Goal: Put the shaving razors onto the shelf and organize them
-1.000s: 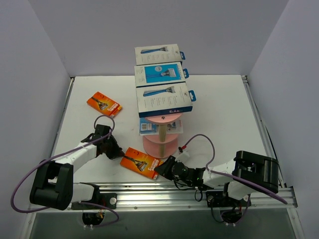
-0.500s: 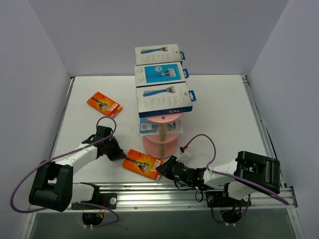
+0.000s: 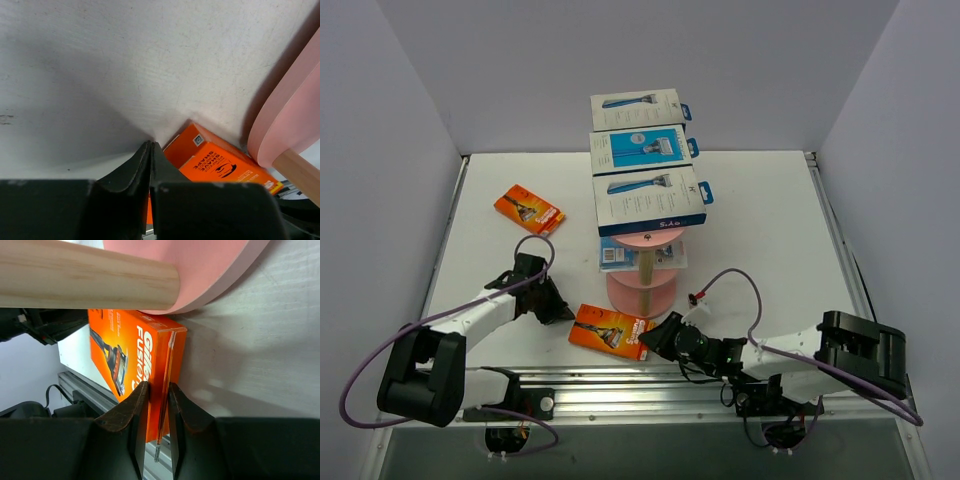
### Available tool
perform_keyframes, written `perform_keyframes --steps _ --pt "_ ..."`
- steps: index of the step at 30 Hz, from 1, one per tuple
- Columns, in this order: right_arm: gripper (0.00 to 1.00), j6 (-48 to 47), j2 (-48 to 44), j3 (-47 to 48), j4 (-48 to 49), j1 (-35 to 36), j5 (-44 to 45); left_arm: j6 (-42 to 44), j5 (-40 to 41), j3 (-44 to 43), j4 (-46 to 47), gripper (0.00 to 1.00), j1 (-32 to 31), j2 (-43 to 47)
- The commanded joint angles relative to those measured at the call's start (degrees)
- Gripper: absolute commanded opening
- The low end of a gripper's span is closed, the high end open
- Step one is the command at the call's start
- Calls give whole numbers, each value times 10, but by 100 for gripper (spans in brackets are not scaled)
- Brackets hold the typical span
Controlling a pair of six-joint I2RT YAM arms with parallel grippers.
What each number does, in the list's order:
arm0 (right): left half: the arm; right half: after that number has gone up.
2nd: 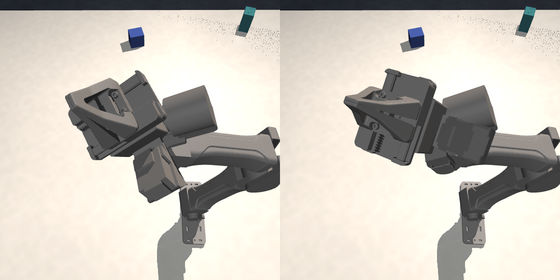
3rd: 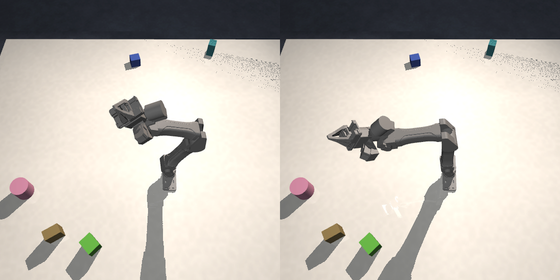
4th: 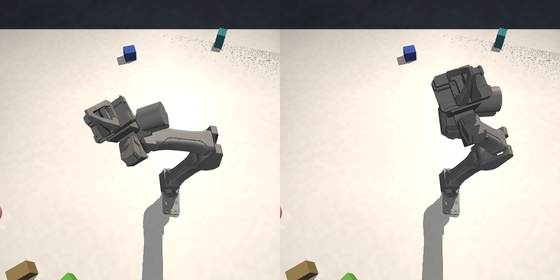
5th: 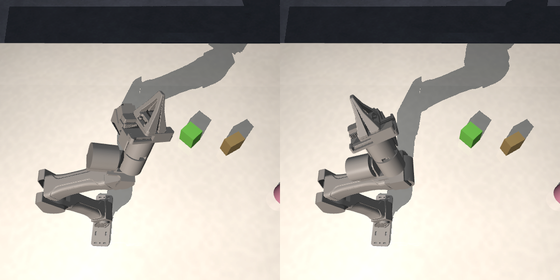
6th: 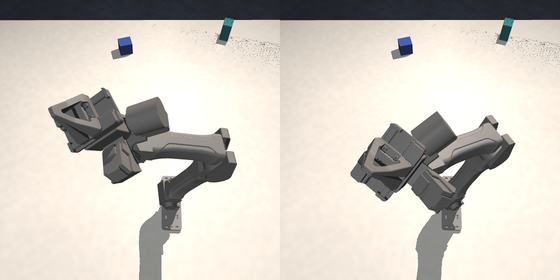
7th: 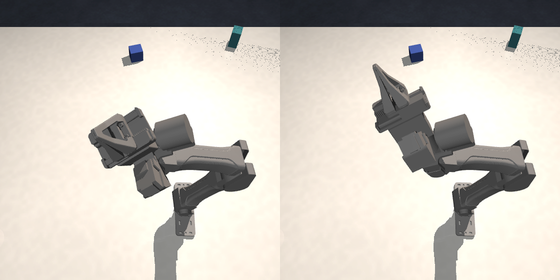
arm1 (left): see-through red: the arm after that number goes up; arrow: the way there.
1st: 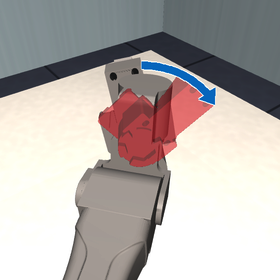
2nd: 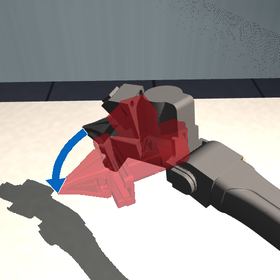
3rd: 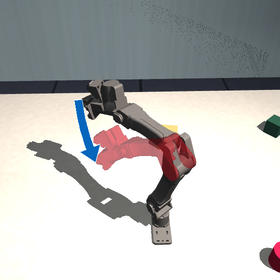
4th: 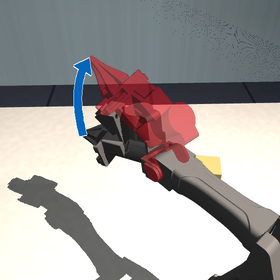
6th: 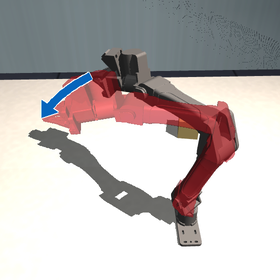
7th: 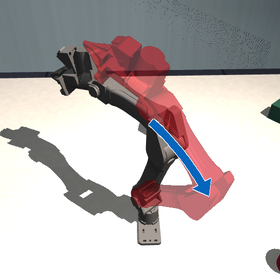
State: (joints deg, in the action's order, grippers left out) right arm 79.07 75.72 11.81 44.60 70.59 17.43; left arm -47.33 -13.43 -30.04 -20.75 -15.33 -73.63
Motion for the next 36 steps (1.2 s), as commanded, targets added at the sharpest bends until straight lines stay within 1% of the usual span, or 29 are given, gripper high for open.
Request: perform_keyframes --steps 1,3,5,9,14,17,20,22,25,29,30,32,33,36 --pt "0 -21 -54 -4 -48 -6 23 11 25 -33 -22 13 -3 22" --pt "0 -31 -84 -5 -75 -7 15 13 33 -41 -36 18 -1 23" --pt "0 -51 -110 -7 -87 -12 -11 16 40 -50 -47 19 0 22" --pt "0 -87 -151 -1 -155 -21 -56 22 47 -64 -59 23 4 16" --pt "0 -118 -216 3 -234 -29 -79 35 49 -83 -65 30 8 9" --pt "0 -131 -263 19 -332 -32 -73 40 48 -93 -68 33 14 9" --pt "0 -146 -303 45 -397 -35 -63 47 45 -103 -68 37 18 13" --pt "0 -156 -323 72 -470 -40 -49 52 44 -111 -67 40 21 16" --pt "0 -173 -332 108 -552 -47 -33 65 44 -118 -66 44 23 28" --pt "0 -186 -326 152 -659 -49 14 91 31 -146 -73 50 22 48" --pt "0 -188 -325 160 -672 -50 18 95 31 -153 -77 55 23 52" --pt "0 -194 -335 177 -702 -53 29 113 39 -174 -93 60 23 69" --pt "0 -195 -341 182 -712 -55 32 121 43 -179 -97 65 23 75" --pt "0 -187 -373 189 -736 -59 37 138 48 -199 -104 72 22 102"
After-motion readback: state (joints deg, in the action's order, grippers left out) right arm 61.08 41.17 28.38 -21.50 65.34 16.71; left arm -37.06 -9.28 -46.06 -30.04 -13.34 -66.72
